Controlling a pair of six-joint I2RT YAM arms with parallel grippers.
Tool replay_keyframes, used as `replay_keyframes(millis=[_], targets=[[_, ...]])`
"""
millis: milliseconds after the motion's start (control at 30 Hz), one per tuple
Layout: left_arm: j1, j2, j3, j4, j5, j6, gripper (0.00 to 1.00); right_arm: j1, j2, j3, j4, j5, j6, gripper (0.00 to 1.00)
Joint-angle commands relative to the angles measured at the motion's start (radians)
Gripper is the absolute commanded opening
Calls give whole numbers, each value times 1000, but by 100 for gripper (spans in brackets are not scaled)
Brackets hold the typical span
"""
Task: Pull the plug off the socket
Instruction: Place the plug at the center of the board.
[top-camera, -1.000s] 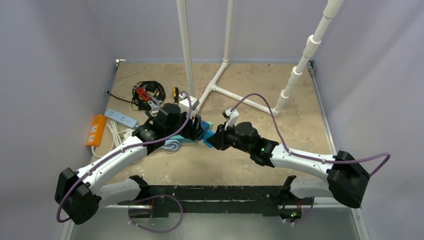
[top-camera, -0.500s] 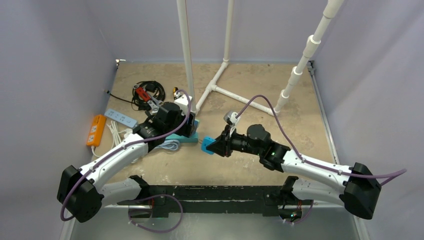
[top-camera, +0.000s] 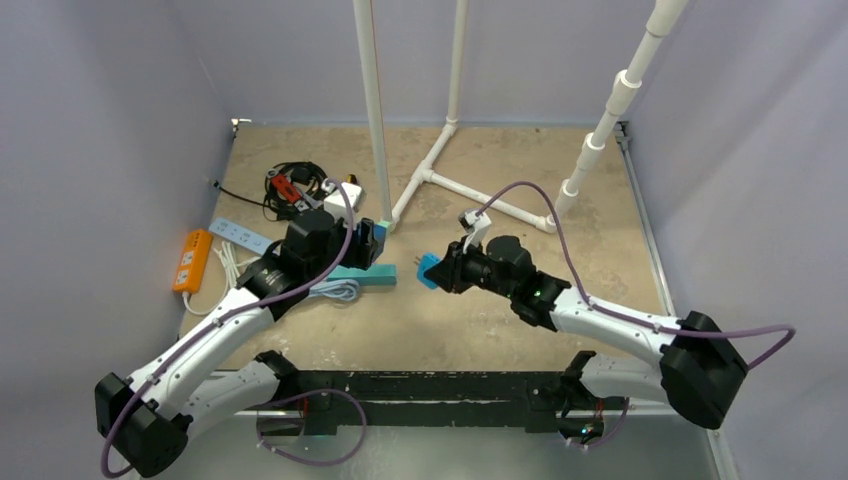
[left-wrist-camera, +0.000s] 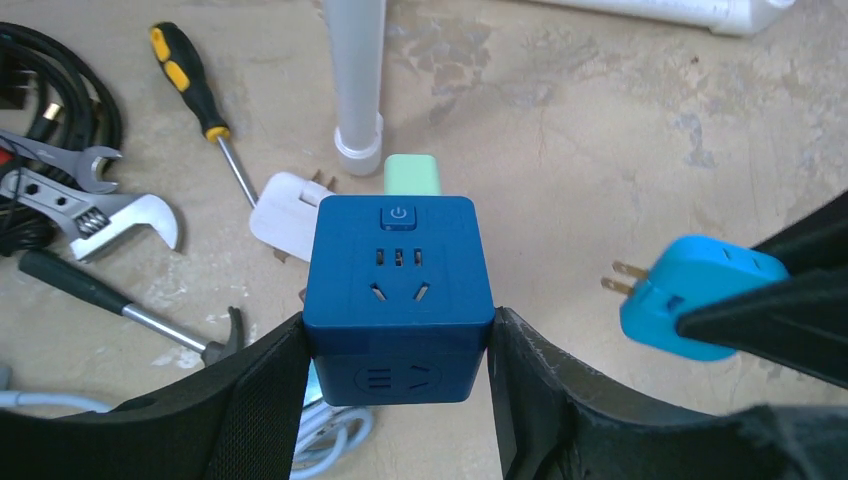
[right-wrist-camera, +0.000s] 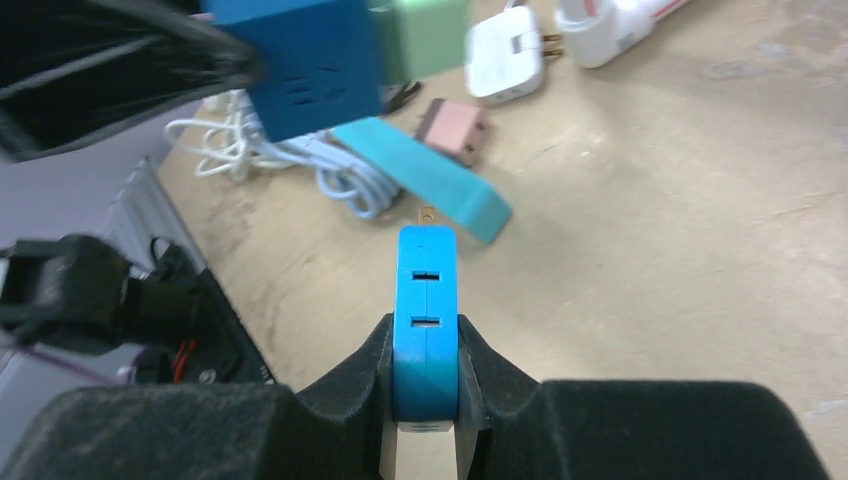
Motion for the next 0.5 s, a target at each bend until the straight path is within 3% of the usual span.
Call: replay_keyframes(millis=[0, 233, 467], targets=[[34, -51, 6, 57, -51, 12, 0, -40, 83, 98, 113, -6, 7, 0], [123, -94, 12, 35, -111, -14, 0, -35, 331, 254, 215, 16, -15, 0], [129, -140, 7, 28, -165, -3, 0, 18, 544, 410, 256, 97, 13, 0]])
